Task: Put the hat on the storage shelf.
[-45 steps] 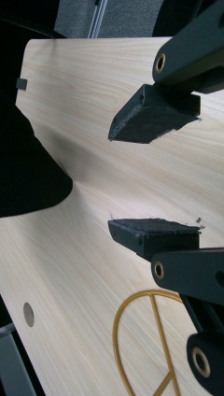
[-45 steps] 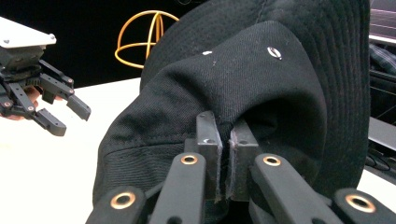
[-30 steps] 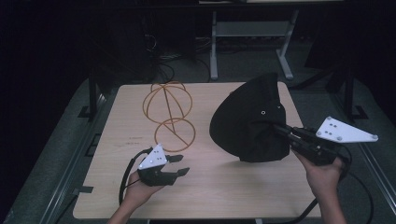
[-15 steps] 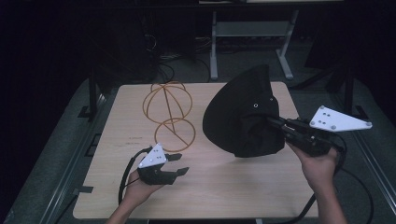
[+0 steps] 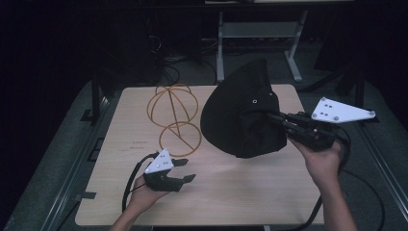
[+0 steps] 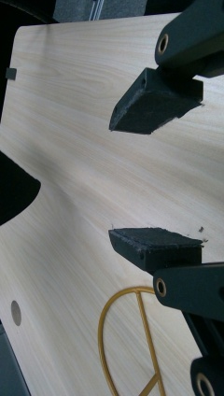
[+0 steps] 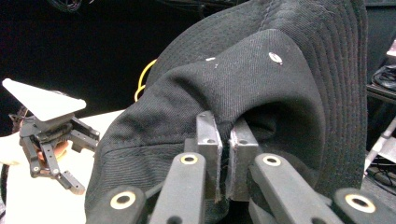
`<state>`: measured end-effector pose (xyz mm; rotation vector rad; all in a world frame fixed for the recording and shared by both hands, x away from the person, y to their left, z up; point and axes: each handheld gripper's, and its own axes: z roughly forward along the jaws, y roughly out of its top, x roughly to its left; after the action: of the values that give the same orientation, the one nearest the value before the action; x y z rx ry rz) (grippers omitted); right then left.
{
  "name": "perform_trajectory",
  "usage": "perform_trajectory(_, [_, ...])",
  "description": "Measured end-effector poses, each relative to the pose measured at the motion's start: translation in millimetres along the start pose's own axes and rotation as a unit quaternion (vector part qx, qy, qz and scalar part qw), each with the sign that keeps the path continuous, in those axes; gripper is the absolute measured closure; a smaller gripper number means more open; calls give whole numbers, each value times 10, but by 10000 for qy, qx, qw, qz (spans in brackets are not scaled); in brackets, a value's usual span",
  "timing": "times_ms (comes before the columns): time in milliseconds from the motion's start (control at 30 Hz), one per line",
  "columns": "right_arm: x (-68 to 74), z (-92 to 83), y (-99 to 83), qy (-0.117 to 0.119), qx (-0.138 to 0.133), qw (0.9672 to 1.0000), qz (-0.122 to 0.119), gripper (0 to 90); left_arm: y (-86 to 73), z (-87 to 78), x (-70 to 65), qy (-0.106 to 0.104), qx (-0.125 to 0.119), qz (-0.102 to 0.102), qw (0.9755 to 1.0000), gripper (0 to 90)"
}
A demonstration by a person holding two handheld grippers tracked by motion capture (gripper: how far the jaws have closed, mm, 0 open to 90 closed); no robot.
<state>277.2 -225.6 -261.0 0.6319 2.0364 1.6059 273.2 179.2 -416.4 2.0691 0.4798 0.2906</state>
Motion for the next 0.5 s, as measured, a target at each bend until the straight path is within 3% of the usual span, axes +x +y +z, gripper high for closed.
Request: perform_trajectory(500, [-57,320,263,332,122,9993,-72,857,-42,13,-6,11,23,20,10000,390])
